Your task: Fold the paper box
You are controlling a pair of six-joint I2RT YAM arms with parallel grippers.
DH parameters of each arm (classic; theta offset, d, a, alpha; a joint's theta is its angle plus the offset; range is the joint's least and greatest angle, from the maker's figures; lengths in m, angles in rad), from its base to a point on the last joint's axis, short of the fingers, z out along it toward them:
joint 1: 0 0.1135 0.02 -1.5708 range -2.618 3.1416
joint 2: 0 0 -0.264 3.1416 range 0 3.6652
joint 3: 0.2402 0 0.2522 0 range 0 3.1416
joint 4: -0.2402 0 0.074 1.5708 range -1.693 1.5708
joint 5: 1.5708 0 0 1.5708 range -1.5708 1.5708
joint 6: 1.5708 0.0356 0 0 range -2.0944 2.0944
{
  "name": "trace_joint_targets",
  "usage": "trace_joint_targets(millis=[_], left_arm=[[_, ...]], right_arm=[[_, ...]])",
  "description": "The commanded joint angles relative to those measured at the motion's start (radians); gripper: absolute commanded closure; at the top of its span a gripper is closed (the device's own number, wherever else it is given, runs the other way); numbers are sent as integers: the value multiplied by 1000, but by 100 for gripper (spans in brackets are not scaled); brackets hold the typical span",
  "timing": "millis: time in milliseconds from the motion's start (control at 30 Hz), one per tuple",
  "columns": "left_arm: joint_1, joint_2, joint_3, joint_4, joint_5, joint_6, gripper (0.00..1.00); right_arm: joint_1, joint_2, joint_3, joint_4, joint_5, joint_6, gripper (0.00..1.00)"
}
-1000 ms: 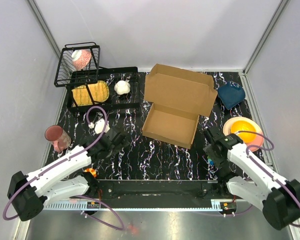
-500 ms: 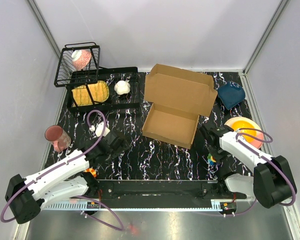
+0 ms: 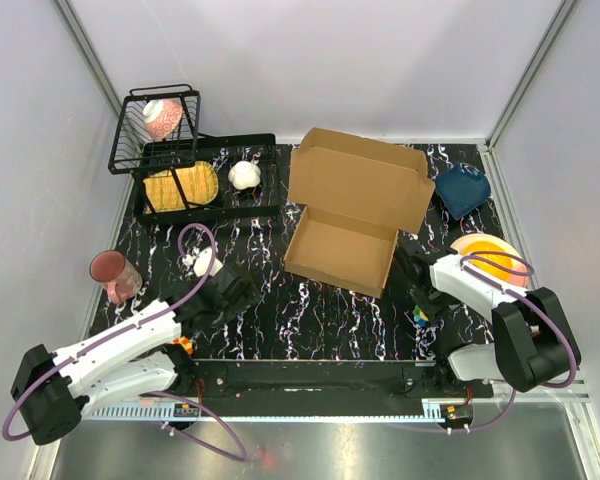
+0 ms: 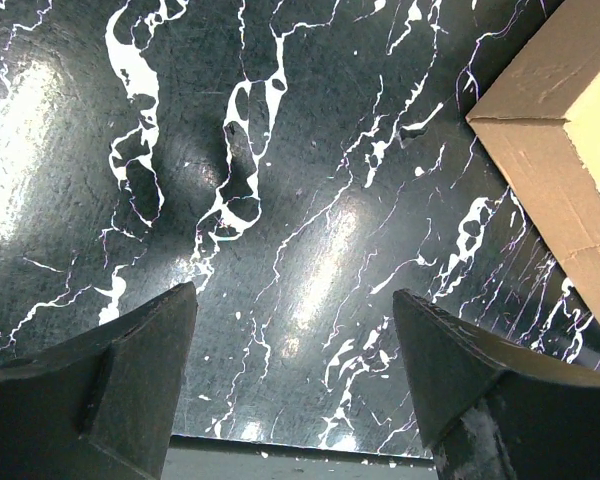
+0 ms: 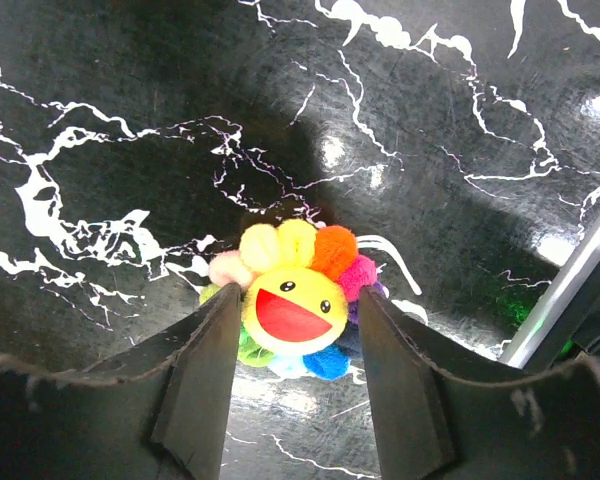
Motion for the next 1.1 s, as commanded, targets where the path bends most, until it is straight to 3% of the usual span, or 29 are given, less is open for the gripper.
trace_joint_targets(millis=[0, 200, 433, 633, 1067], left_arm=[[-7, 11, 11, 32, 4, -11, 18], [-9, 42, 20, 38, 1, -7, 18], [-23, 71, 22, 52, 4, -14, 18], [-26, 68, 5, 52, 0, -19, 18], [-26, 116, 49, 50, -17, -10, 18]], right_arm=[[-7, -2, 15, 29, 25, 15, 47], [-7, -22, 3, 34, 31, -7, 69], [-7, -13, 5, 27, 42, -22, 86], [-7, -81, -8, 12, 44, -39, 87], [-5, -431, 115, -155, -1, -174, 84]])
